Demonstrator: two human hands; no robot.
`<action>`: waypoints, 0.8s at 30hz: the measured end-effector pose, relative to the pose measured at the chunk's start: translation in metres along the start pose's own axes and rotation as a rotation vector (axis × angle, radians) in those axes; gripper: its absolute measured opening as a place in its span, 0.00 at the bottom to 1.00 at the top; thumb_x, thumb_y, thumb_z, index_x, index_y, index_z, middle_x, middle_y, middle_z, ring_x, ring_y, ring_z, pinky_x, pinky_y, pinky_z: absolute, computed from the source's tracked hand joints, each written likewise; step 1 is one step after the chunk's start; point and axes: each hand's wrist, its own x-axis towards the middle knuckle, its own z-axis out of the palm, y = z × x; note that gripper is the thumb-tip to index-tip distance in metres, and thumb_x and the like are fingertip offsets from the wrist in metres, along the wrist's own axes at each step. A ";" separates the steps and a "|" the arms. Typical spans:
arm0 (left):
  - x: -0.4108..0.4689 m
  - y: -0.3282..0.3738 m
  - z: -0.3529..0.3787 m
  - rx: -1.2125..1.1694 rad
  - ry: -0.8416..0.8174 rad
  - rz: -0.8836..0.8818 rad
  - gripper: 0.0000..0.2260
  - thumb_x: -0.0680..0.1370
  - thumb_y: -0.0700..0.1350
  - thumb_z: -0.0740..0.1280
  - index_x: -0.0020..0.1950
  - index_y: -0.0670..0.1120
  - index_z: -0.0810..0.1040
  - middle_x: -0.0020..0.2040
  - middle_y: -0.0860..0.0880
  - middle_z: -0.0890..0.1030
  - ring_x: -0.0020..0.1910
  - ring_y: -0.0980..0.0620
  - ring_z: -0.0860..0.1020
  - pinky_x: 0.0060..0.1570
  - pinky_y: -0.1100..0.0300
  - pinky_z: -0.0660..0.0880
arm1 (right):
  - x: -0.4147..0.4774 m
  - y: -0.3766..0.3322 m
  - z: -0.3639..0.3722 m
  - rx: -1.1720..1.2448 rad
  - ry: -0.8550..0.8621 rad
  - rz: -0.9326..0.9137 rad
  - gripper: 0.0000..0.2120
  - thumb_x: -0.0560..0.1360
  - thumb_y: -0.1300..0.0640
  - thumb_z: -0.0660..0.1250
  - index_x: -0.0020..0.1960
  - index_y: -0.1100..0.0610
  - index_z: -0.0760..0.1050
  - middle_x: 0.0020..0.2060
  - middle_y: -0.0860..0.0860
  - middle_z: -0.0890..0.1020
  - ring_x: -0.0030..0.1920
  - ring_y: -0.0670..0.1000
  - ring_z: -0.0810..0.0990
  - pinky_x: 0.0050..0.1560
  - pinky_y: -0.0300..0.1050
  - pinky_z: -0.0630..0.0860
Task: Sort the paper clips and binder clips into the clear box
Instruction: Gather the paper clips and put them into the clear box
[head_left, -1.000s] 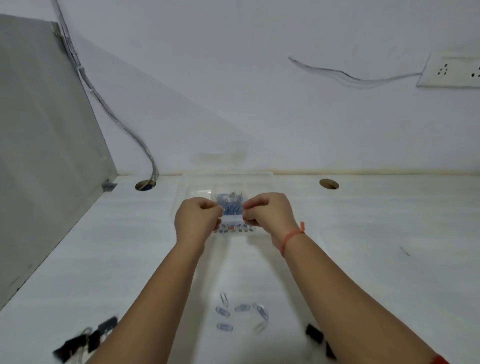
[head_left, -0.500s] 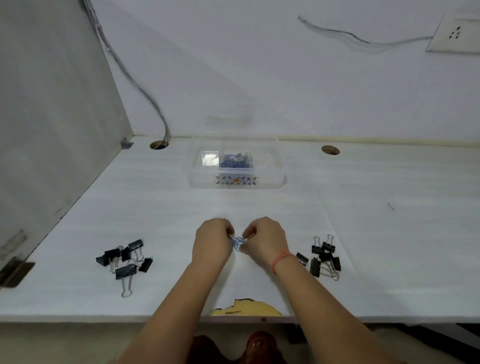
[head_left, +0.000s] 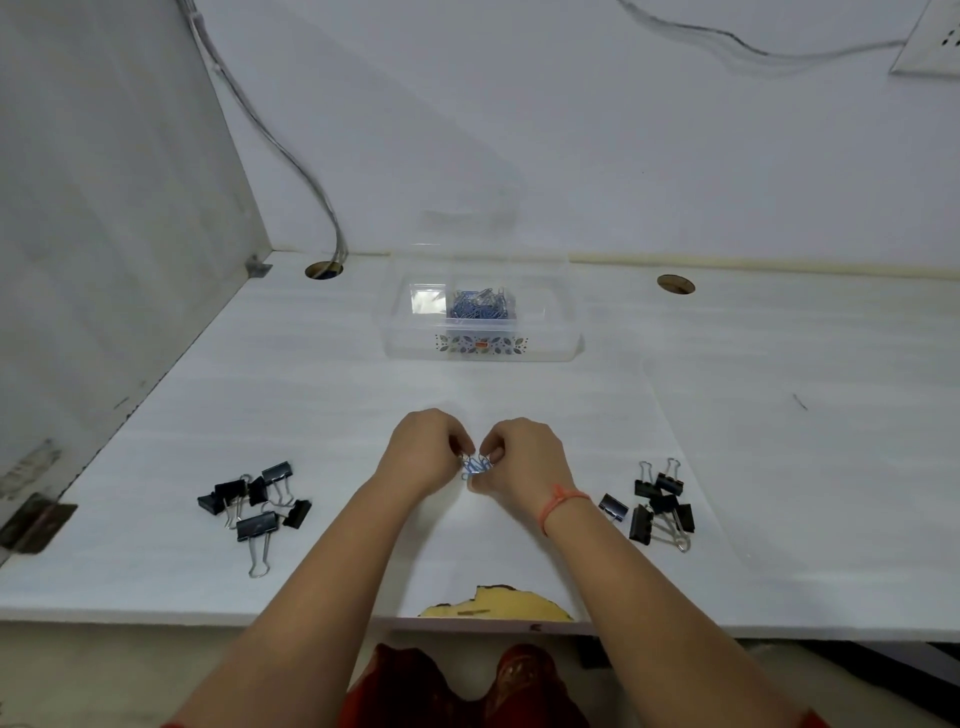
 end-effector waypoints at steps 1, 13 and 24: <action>-0.001 0.000 0.000 -0.016 -0.005 -0.005 0.15 0.70 0.31 0.63 0.44 0.46 0.86 0.43 0.48 0.85 0.42 0.50 0.81 0.41 0.62 0.74 | 0.000 -0.001 0.001 0.001 0.006 0.002 0.14 0.62 0.56 0.76 0.46 0.57 0.82 0.43 0.50 0.83 0.46 0.51 0.80 0.39 0.38 0.67; -0.015 -0.007 -0.001 -0.389 0.152 -0.085 0.10 0.65 0.32 0.58 0.34 0.48 0.68 0.37 0.43 0.83 0.41 0.42 0.81 0.47 0.42 0.79 | 0.002 -0.004 0.004 -0.010 0.006 0.025 0.10 0.65 0.59 0.74 0.46 0.59 0.81 0.47 0.53 0.84 0.49 0.54 0.81 0.44 0.40 0.73; -0.027 -0.016 0.005 -0.491 0.312 -0.184 0.15 0.67 0.28 0.57 0.33 0.46 0.76 0.38 0.43 0.84 0.41 0.42 0.82 0.46 0.48 0.79 | 0.008 -0.018 0.008 -0.344 -0.117 -0.084 0.10 0.77 0.60 0.64 0.37 0.60 0.70 0.51 0.60 0.82 0.52 0.61 0.79 0.42 0.44 0.67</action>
